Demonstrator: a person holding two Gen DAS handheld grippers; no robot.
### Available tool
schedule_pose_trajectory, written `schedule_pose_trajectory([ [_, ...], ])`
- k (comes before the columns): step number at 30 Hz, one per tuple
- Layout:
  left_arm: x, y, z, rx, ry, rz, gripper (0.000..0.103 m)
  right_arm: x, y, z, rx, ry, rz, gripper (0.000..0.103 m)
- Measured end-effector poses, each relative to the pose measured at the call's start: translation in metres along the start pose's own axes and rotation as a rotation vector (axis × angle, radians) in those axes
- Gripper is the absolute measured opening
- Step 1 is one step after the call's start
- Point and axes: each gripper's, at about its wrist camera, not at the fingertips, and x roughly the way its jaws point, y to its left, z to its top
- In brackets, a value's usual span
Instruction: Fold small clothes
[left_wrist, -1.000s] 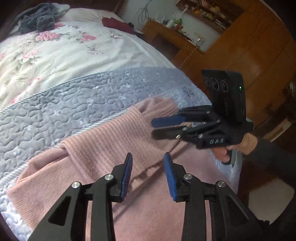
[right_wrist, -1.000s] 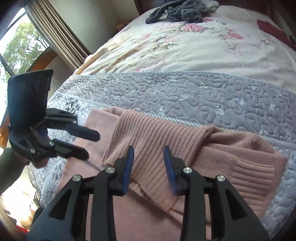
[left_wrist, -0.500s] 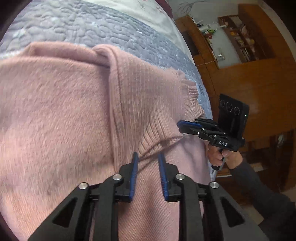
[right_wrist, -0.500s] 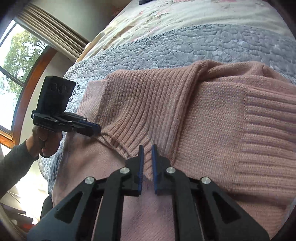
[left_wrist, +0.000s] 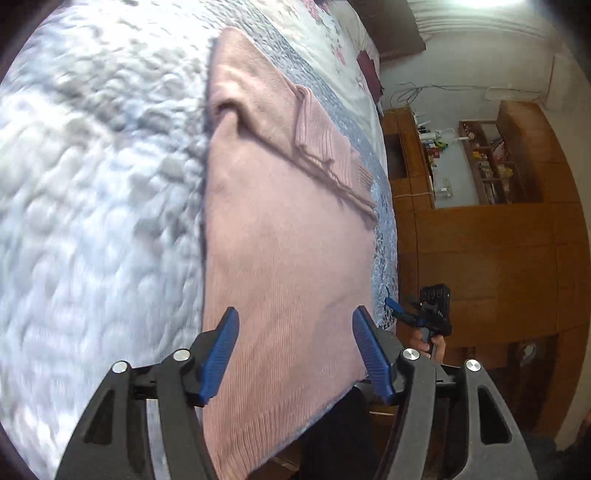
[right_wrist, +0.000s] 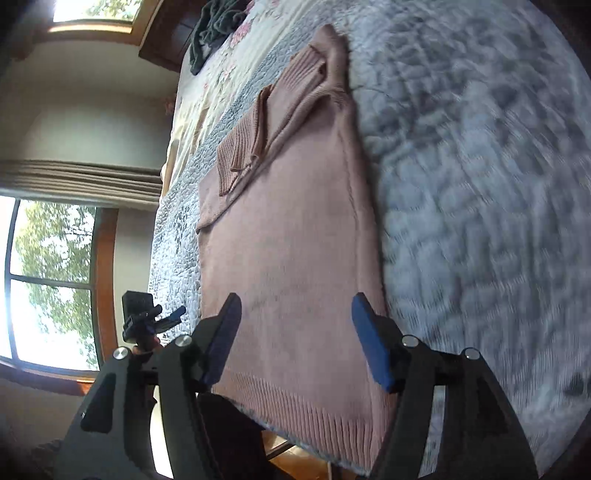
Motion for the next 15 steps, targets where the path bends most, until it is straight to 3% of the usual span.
schedule_pose_trajectory([
  [2,-0.024,0.005,-0.033,-0.019,-0.02,0.028,0.07,-0.029,-0.018,-0.038,0.071,-0.032,0.017,0.078],
  [7,-0.049,0.023,-0.096,-0.094,-0.057,0.06,0.077,-0.051,-0.047,-0.109,0.128,-0.002,-0.01,0.076],
  [15,-0.015,0.041,-0.128,-0.155,0.016,0.08,0.078,-0.03,-0.054,-0.145,0.126,0.035,0.006,0.068],
])
